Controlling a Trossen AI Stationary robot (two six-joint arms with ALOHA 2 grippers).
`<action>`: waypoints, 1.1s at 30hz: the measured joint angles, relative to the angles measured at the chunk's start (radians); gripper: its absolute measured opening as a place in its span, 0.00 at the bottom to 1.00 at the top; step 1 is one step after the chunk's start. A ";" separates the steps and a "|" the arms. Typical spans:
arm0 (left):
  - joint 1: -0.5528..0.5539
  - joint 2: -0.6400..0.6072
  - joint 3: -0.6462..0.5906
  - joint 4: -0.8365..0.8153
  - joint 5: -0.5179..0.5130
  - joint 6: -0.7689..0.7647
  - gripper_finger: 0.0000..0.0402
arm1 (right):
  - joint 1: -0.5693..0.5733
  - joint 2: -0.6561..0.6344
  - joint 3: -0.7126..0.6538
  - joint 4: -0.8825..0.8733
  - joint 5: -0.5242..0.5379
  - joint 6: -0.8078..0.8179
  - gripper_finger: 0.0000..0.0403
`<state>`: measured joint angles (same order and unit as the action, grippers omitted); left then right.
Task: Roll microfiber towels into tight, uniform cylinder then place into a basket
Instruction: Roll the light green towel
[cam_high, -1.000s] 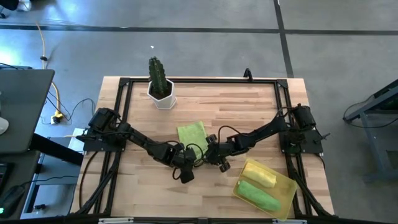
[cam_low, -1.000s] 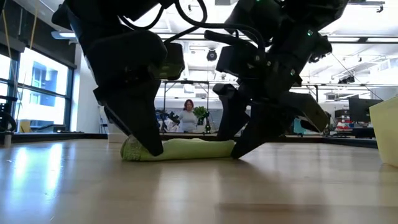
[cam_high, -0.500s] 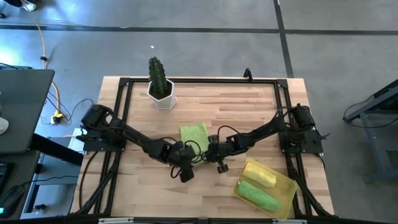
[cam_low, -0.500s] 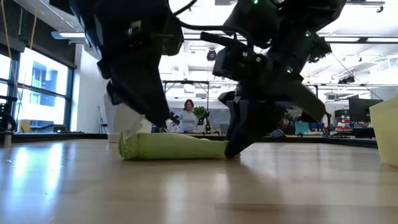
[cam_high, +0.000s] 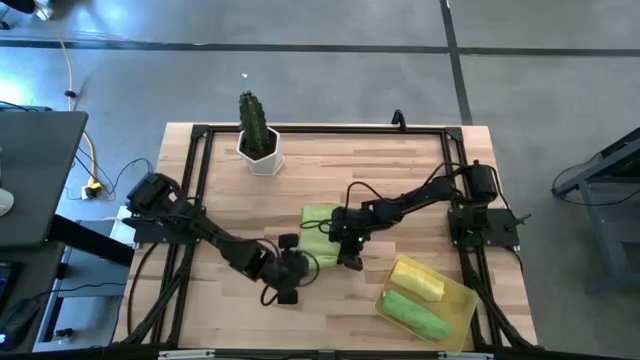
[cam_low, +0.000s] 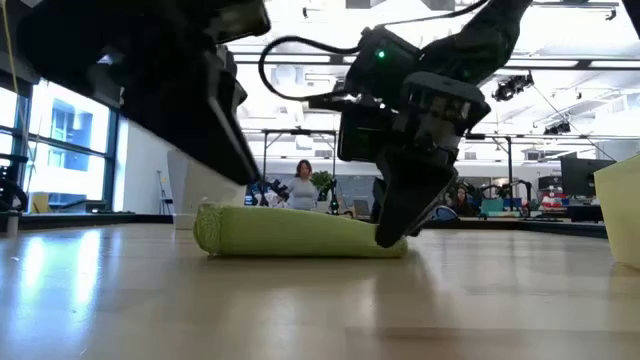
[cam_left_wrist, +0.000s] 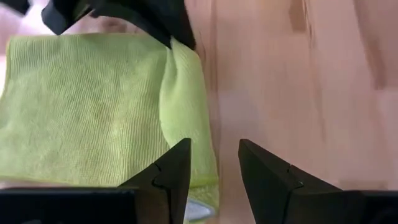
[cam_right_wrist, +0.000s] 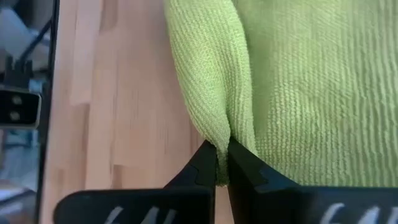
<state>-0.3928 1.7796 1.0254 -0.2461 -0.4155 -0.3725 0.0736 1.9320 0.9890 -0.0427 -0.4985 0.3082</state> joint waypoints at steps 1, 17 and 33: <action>-0.009 0.008 0.000 -0.002 -0.014 0.027 0.31 | -0.003 0.000 0.000 0.000 -0.002 0.026 0.00; -0.063 0.103 0.001 0.001 -0.111 0.146 0.31 | -0.016 -0.002 0.001 0.004 0.008 0.214 0.00; 0.042 0.111 0.001 0.010 -0.162 0.219 0.31 | -0.006 -0.003 0.002 0.007 0.023 0.211 0.00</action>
<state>-0.3506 1.8908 1.0264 -0.2360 -0.5773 -0.1531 0.0677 1.9289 0.9909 -0.0357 -0.4755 0.5194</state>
